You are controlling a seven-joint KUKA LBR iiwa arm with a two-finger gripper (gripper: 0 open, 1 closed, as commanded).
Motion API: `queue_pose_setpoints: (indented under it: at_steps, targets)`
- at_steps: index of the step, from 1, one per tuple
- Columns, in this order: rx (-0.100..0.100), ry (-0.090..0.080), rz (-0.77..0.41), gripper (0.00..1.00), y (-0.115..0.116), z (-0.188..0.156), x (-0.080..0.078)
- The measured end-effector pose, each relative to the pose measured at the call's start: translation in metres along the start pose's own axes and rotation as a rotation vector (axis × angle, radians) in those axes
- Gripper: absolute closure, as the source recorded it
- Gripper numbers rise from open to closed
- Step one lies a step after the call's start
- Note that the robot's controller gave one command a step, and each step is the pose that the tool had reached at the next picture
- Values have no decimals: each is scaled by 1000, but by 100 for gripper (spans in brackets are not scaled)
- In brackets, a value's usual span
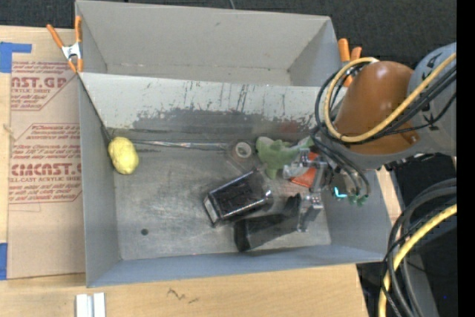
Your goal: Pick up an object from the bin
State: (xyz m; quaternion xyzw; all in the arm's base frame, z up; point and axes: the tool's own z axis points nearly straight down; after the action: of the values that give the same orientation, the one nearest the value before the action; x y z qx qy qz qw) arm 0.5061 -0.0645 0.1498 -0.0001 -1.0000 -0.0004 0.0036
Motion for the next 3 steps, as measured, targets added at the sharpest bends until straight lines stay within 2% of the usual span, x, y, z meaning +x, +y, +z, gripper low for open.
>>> queue_pose_setpoints:
  at_steps: [1,2,3]
  targets:
    - [1,-8,-1,0,0,-4,-2]
    - [1,-11,-90,0,7,54,12]
    - [1,-9,-123,0,11,69,15]
